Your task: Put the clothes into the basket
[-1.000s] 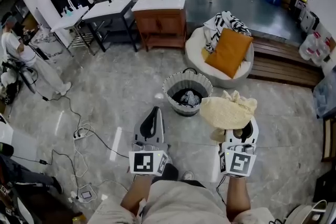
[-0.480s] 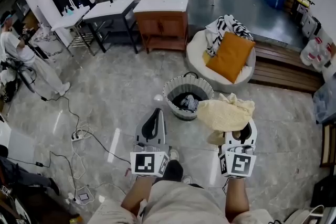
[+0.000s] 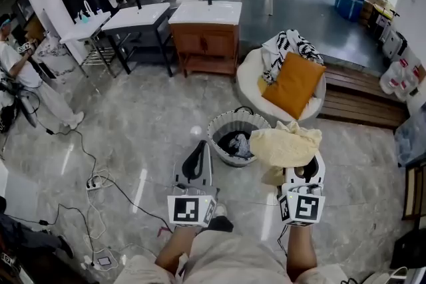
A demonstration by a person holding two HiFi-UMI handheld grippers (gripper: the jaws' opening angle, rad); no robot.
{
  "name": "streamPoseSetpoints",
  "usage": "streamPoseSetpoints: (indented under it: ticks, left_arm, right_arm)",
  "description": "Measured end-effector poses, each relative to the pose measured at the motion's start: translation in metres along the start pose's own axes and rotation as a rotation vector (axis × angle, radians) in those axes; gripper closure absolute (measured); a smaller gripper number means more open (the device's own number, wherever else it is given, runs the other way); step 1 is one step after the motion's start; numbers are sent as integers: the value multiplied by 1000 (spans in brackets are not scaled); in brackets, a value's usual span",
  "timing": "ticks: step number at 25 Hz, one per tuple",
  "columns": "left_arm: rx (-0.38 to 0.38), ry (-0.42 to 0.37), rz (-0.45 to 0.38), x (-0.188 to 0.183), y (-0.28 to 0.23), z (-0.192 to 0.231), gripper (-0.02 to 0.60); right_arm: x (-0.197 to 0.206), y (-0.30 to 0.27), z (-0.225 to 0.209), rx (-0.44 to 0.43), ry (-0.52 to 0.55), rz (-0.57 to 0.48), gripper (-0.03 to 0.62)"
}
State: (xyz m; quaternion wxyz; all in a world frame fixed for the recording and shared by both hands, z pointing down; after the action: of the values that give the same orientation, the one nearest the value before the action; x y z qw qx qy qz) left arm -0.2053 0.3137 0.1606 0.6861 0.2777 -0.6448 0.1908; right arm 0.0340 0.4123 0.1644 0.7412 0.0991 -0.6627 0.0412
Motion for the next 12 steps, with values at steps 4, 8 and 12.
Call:
streamPoseSetpoints:
  ticks: [4, 8, 12]
  left_arm:
    - [10, 11, -8, 4, -29, 30, 574]
    - [28, 22, -16, 10, -55, 55, 574]
    - [40, 24, -18, 14, -78, 77, 574]
  right_arm:
    - [0, -39, 15, -6, 1, 12, 427]
    - [6, -73, 26, -7, 2, 16, 427]
    - [6, -101, 36, 8, -4, 27, 427]
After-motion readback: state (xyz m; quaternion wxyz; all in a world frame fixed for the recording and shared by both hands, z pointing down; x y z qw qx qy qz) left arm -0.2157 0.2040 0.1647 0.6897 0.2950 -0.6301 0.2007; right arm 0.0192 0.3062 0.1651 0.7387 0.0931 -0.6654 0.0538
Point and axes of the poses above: the fingertips, and each gripper's own axes: y backward along the fingers, z to its left, x out of its underside, the point moved 6 cm from there along y, backward along the fingers, and after that the axes turned 2 degrees about -x, right-handed, at the moved point
